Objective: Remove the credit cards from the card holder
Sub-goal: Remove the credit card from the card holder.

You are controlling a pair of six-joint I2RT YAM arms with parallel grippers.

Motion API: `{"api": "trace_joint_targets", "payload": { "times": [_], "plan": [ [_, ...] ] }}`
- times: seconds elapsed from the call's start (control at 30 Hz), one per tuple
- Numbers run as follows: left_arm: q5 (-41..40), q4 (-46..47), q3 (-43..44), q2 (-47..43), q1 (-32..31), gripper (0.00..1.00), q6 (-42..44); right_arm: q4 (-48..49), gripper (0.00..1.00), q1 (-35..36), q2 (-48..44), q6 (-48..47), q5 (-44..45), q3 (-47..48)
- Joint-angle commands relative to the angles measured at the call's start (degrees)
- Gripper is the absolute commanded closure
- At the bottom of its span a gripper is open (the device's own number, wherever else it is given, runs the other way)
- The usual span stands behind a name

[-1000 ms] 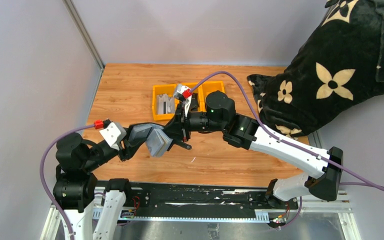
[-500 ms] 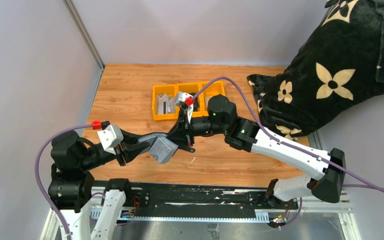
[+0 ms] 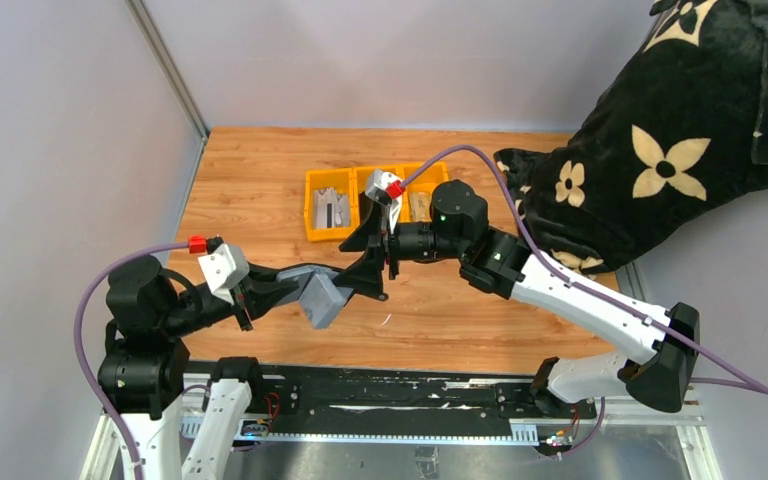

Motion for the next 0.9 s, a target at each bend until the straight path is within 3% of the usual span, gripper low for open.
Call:
{"api": "trace_joint_targets", "payload": {
  "times": [0.0, 0.17, 0.37, 0.57, 0.87],
  "plan": [
    [-4.49, 0.84, -0.92, 1.0, -0.13, 1.0, 1.08, -2.24, 0.23, -3.41, 0.63, 1.84, 0.3, 1.32],
    [-7.02, 0.66, -1.96, 1.4, -0.18, 1.0, 1.41, -3.13, 0.22, -3.95, 1.03, 2.02, 1.79, 4.36],
    [-4.46, -0.11, -1.79, 1.5, -0.18, 1.0, 1.56, 1.58, 0.2, -3.51, 3.65, 5.31, -5.02, 6.66],
    [1.06, -0.24, -1.84, 2.2, -0.17, 1.0, -0.49, -7.3, 0.2, 0.1, 6.72, -9.9, -5.48, 10.09],
    [4.49, -0.46, -1.81, 3.29, -0.16, 1.0, -1.77, -14.84, 0.19, 0.96, 8.96, -16.58, -11.51, 12.49]
  ]
}}
